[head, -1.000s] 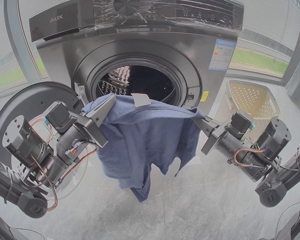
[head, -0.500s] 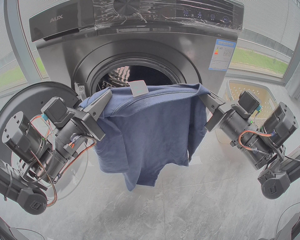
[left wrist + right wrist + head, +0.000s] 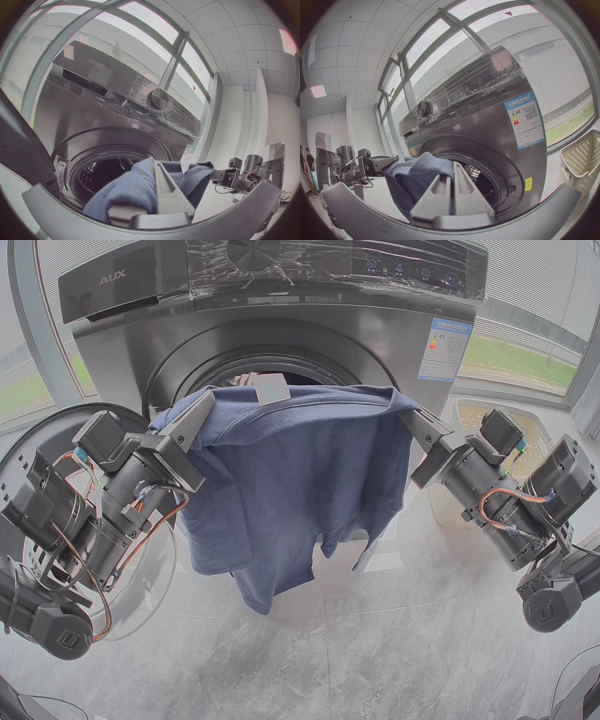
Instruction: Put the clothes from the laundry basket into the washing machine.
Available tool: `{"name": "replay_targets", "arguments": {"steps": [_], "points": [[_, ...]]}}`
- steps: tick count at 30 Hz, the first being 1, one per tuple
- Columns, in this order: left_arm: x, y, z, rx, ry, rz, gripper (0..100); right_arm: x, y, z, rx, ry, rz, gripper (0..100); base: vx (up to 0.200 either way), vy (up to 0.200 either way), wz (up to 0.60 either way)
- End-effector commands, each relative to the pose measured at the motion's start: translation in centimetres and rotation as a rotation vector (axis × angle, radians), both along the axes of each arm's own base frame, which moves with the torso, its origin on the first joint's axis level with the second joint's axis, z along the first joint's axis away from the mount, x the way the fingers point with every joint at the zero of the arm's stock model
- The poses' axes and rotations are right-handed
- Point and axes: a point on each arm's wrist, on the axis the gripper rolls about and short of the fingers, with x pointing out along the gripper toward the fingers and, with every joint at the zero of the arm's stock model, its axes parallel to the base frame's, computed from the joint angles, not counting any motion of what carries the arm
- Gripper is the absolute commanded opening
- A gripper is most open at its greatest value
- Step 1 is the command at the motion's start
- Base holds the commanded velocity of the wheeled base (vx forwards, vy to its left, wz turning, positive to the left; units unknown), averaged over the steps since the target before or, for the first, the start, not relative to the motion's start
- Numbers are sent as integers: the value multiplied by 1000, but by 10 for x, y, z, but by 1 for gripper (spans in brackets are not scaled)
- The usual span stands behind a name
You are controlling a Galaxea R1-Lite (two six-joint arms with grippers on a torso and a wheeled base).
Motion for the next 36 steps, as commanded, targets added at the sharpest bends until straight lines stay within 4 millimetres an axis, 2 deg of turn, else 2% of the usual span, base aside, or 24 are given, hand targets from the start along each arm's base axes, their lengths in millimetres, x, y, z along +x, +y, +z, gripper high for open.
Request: {"name": "replay_targets", "arguments": {"steps": [1, 8, 15, 36], "points": [[-1, 0, 2, -5, -7, -2, 0, 1, -1, 2, 4, -7, -3, 0, 0, 0, 0], [-6, 1, 7, -10, -17, -8, 0, 0, -2, 7, 21, -18, -16, 0, 0, 0, 0], [-5, 0, 3, 0, -5, -10, 0, -3, -4, 13, 30, -30, -19, 0, 0, 0, 0], [1, -6, -10, 21, 32, -20, 0, 2, -11, 2, 4, 2, -47, 0, 0, 0, 0]]}}
